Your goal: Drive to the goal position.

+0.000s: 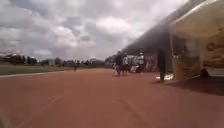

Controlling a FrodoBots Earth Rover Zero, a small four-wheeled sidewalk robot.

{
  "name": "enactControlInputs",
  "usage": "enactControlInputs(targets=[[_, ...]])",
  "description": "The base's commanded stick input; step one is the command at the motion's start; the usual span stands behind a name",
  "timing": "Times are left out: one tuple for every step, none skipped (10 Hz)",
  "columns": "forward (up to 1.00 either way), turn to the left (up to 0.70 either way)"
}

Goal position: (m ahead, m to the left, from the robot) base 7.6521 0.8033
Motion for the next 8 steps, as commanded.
enactControlInputs(targets=[[0.70,0.00],[0.70,0.00],[0.70,0.00],[0.70,0.00],[0.70,0.00],[0.70,0.00],[0.70,0.00],[0.70,0.00]])
